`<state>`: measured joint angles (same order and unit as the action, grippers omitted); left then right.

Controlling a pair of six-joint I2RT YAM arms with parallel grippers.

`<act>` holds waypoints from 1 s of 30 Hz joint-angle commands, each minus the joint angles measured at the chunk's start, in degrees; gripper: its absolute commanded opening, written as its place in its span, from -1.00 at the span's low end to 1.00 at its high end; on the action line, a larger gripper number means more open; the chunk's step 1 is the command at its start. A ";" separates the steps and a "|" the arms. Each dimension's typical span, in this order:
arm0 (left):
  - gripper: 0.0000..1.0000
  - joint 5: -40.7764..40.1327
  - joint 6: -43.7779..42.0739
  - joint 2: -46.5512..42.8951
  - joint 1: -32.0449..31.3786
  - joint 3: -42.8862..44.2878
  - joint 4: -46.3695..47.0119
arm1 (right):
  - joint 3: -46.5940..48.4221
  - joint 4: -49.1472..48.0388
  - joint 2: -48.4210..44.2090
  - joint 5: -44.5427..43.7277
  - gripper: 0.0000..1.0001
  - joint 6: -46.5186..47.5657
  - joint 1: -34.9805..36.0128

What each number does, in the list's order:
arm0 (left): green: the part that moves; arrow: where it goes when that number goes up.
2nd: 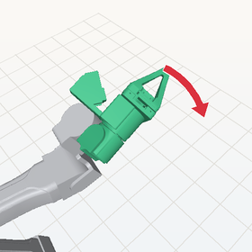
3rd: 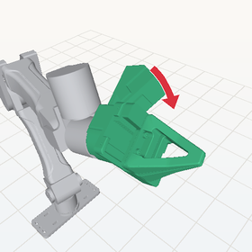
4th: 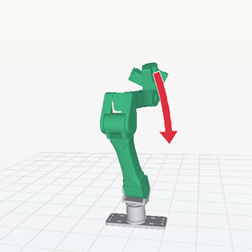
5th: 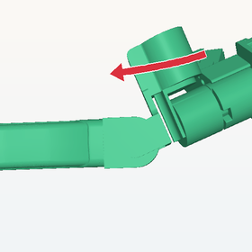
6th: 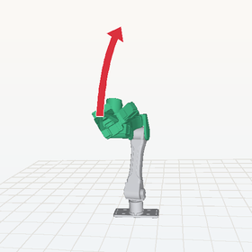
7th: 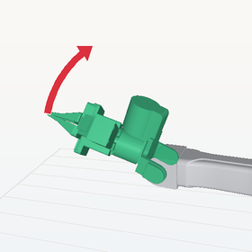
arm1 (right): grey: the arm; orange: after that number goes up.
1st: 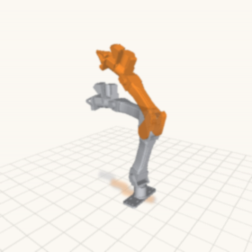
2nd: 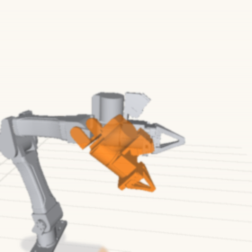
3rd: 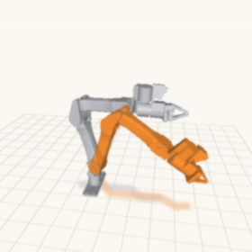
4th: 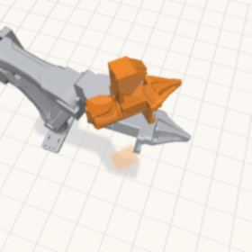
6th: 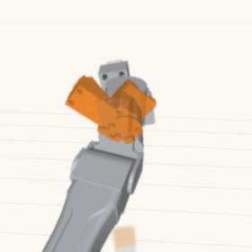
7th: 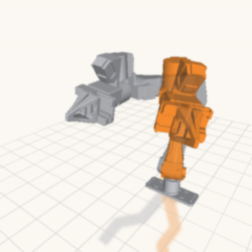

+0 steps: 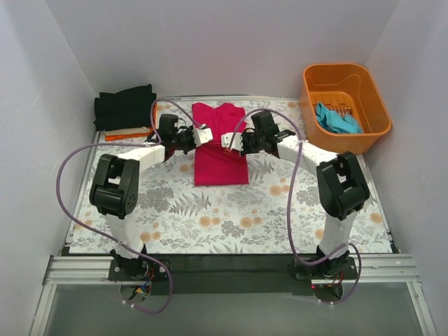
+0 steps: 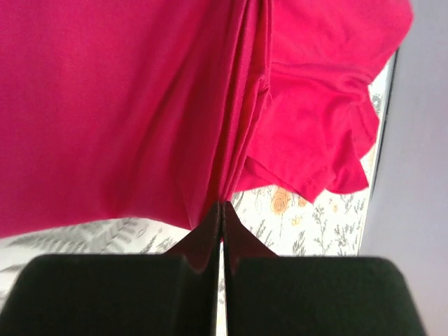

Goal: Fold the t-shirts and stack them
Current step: Fold the tshirt

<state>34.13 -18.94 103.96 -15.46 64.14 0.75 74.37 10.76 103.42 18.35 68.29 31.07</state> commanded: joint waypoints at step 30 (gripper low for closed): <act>0.03 -1.87 -3.91 -23.19 -8.09 -28.10 1.67 | -15.92 0.94 -9.64 -1.56 0.22 -3.43 4.96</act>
<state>34.85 -19.84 81.36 -22.57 37.36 -3.95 58.74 16.47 93.27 18.55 63.51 35.48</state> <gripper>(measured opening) 0.508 0.602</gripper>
